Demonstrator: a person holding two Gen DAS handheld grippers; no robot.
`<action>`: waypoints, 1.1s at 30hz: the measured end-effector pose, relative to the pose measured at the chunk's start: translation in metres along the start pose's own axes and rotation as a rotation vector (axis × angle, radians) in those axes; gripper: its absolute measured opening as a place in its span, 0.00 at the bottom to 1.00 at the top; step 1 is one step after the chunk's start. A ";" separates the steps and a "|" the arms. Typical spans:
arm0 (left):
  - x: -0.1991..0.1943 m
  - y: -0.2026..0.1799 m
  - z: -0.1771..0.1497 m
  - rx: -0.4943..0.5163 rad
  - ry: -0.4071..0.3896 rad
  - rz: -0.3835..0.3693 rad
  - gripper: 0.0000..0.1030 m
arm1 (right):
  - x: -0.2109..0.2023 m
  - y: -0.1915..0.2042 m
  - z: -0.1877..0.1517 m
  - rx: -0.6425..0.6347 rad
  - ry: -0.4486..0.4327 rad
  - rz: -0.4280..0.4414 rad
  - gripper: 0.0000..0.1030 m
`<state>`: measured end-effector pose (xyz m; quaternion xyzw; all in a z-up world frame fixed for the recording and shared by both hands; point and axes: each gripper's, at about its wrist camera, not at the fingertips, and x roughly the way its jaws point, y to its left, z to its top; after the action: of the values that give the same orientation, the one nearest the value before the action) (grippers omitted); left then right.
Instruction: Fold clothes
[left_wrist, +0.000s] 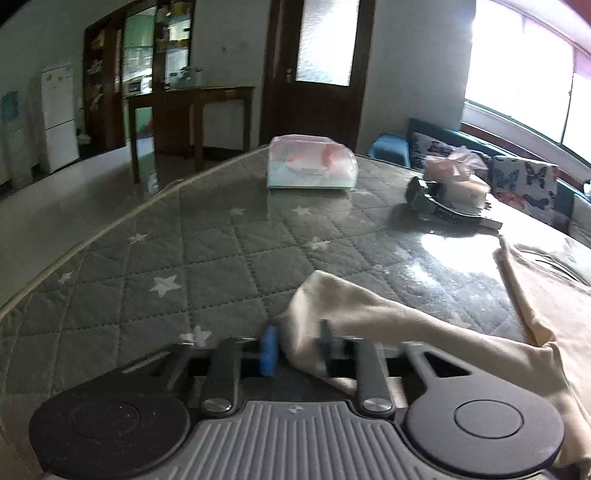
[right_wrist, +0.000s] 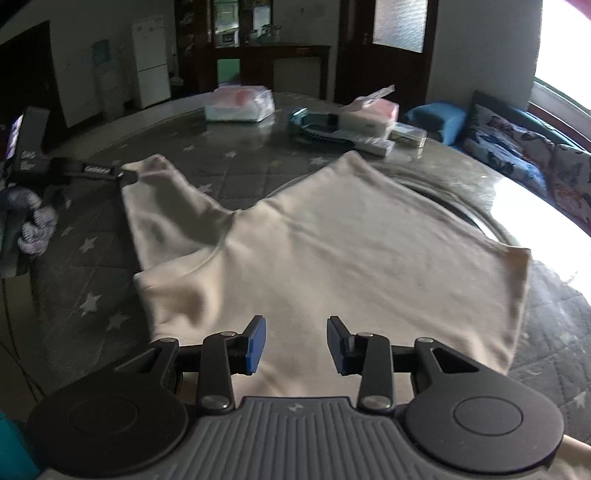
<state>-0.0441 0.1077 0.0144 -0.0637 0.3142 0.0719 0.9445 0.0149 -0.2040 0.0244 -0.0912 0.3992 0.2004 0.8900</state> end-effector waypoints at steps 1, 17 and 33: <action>0.001 -0.001 0.000 0.007 -0.007 0.001 0.10 | 0.000 0.003 -0.001 -0.007 0.007 0.014 0.35; -0.014 0.016 0.006 -0.096 -0.011 -0.009 0.18 | -0.016 0.041 0.001 -0.111 0.013 0.107 0.35; -0.006 0.015 0.000 -0.135 0.038 -0.012 0.13 | 0.035 0.081 0.022 -0.163 0.011 0.203 0.37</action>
<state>-0.0521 0.1222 0.0167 -0.1304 0.3262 0.0861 0.9323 0.0154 -0.1140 0.0128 -0.1236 0.3937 0.3208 0.8525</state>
